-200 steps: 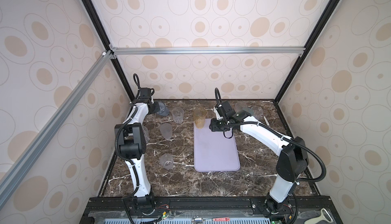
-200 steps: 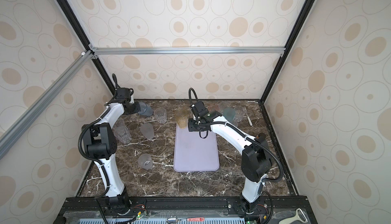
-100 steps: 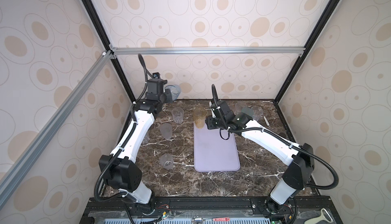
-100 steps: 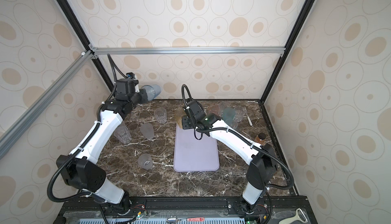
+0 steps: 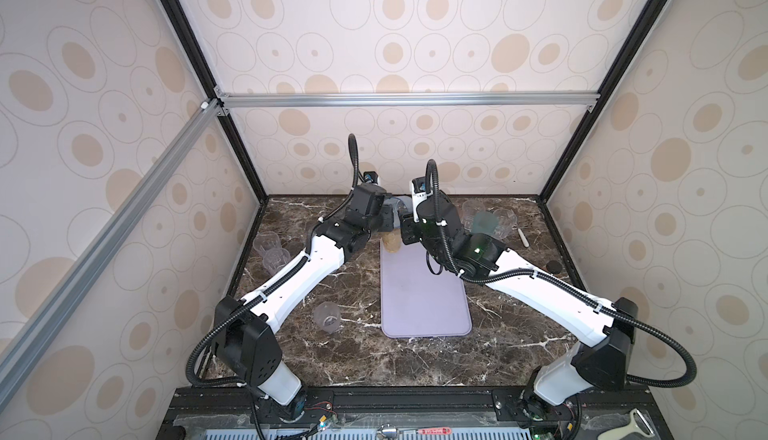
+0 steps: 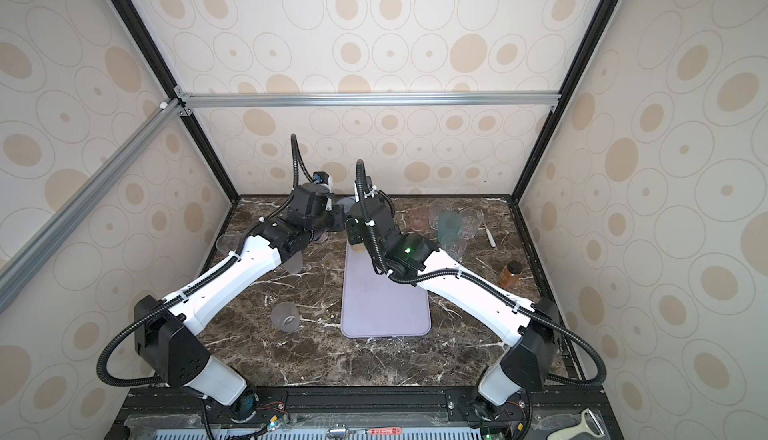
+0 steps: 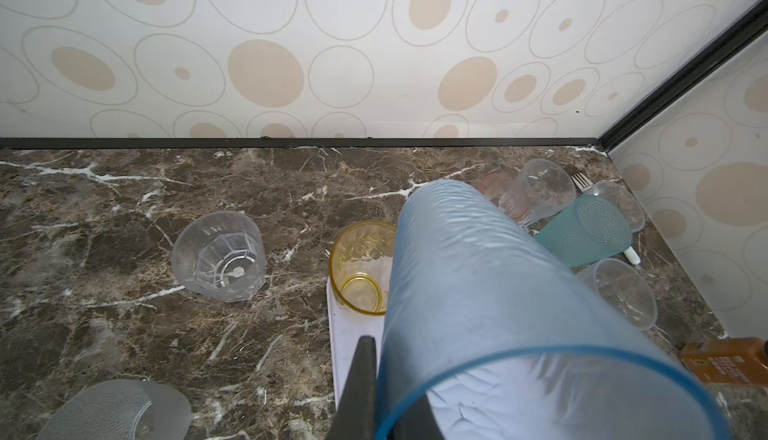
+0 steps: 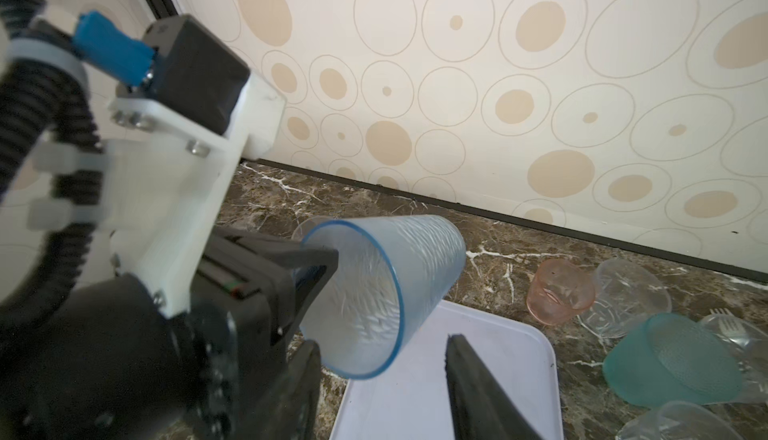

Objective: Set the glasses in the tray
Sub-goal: 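Carry the blue cup with the left gripper toward the right gripper, which grasps its rim, then open the left gripper and draw it back while the right gripper holds the blue cup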

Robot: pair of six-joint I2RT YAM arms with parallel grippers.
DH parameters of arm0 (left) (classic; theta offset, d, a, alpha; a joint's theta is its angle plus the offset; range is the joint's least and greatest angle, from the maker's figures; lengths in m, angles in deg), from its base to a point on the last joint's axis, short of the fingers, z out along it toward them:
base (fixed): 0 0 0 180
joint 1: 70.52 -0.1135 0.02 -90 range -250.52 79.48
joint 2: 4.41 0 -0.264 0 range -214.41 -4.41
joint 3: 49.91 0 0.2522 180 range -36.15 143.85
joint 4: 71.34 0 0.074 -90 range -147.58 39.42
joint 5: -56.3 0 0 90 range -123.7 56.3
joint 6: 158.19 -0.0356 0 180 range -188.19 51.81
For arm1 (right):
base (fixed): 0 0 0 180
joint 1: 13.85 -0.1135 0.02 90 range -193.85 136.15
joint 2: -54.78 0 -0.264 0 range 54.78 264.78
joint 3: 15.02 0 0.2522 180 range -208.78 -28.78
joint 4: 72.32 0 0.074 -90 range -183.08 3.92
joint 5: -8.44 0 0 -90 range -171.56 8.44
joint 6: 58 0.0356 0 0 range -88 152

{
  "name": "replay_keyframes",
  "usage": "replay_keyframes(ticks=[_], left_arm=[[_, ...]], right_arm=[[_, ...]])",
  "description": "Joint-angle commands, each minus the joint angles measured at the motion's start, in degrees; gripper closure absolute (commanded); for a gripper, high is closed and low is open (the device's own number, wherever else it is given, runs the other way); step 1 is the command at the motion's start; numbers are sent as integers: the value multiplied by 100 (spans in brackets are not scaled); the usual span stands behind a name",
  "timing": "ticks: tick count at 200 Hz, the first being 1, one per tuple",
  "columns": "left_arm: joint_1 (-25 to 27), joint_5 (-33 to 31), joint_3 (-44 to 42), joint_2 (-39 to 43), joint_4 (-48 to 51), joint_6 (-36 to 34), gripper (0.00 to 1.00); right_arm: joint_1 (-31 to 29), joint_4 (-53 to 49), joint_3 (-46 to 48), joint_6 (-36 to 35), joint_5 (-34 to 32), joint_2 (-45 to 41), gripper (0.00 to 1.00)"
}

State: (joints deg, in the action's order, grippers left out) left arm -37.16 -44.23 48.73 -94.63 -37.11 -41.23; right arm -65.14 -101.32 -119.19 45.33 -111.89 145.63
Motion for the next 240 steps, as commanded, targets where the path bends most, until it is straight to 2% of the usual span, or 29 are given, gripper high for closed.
replay_keyframes(ticks=[1, 79, 130, 162, 206, 240], left_arm=[[106, -178, 228, 96, -243, 231, 100], [189, -168, 178, 199, -219, 249, 100], [216, -74, 277, 160, -169, 261, 100], [245, 64, 343, 162, -171, 289, 92], [259, 312, 450, 145, -170, 284, 84], [292, 483, 575, 73, -234, 294, 83]], right_arm=[[54, -69, -329, -283, -421, 295, 51], [149, -137, -706, -937, -1129, 958, 63], [282, -166, -776, -953, -1061, 1157, 84], [319, -158, -774, -920, -1083, 1198, 95], [421, -194, -776, -828, -1105, 1184, 100], [467, -233, -767, -797, -1115, 1130, 100]])
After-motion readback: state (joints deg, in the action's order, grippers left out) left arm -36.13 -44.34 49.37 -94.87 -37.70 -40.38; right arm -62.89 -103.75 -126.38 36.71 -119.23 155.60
